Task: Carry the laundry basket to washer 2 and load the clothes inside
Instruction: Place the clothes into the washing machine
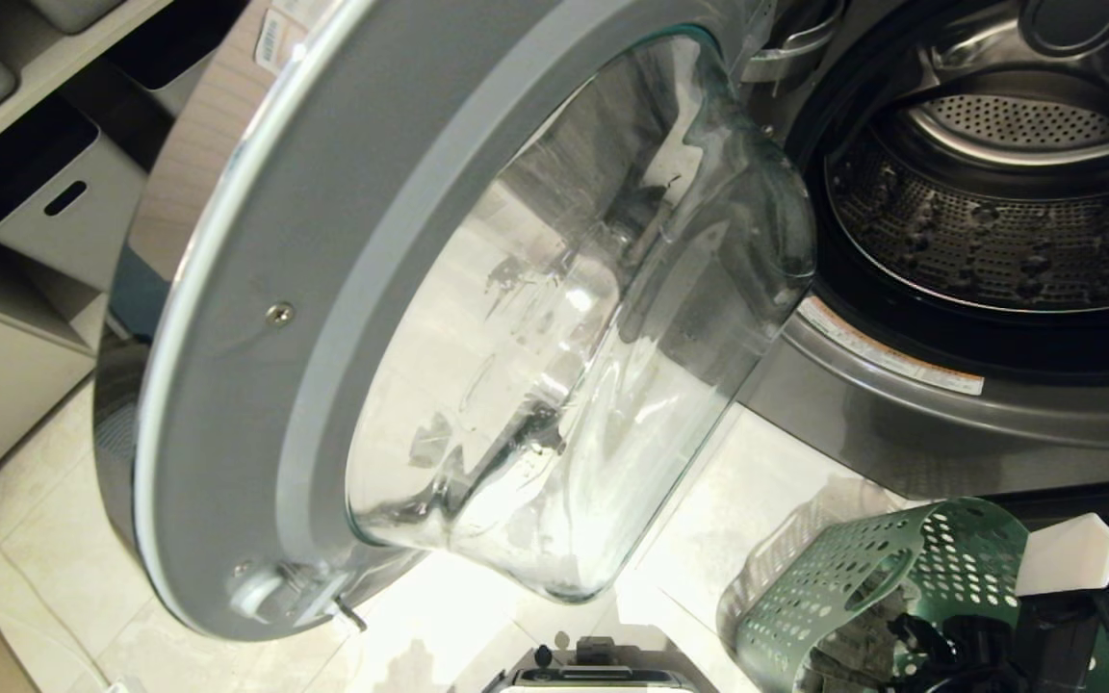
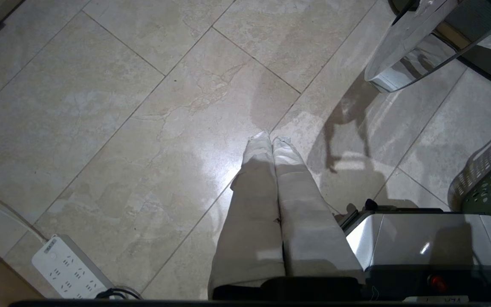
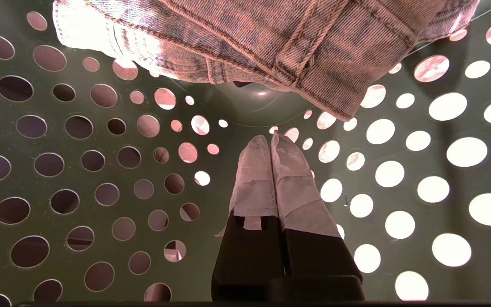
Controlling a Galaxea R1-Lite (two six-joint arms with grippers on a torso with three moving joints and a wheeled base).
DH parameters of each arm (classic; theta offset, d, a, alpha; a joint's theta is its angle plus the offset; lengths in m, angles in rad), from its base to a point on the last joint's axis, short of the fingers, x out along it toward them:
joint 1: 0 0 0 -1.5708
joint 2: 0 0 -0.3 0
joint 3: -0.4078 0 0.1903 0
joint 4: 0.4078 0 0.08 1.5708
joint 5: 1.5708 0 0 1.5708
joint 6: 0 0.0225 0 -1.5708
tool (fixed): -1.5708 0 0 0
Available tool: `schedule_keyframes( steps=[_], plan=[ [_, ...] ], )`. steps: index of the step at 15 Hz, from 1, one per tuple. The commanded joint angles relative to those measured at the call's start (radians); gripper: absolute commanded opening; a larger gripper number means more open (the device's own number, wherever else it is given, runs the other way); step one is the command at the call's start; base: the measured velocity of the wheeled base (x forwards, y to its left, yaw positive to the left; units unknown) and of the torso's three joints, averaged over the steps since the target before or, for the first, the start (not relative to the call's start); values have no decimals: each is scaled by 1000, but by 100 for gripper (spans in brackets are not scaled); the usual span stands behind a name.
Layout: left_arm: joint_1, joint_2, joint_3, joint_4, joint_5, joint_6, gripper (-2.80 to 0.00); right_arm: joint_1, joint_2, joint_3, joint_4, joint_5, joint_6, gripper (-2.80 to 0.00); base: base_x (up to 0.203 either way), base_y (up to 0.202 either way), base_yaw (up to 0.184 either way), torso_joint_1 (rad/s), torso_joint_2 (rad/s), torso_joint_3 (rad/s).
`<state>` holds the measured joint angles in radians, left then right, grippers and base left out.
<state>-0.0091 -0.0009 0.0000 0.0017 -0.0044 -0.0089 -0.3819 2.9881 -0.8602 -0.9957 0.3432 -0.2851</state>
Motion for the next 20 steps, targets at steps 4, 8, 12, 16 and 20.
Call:
schedule_keyframes(
  steps=[4, 8, 12, 16, 20],
  plan=[
    [0, 1, 0, 0, 0, 0, -280, 0, 3, 1, -6, 2, -2, -280, 0, 0, 0, 0, 0, 0],
    [0, 1, 0, 0, 0, 0, -280, 0, 3, 3, -6, 2, -2, -280, 0, 0, 0, 0, 0, 0],
    [0, 1, 0, 0, 0, 0, -280, 0, 3, 4, -6, 2, -2, -280, 0, 0, 0, 0, 0, 0],
    [0, 1, 0, 0, 0, 0, -280, 0, 8, 3, -7, 2, -2, -280, 0, 0, 0, 0, 0, 0],
    [0, 1, 0, 0, 0, 0, -280, 0, 8, 3, -7, 2, -2, -280, 0, 0, 0, 0, 0, 0]
  ],
)
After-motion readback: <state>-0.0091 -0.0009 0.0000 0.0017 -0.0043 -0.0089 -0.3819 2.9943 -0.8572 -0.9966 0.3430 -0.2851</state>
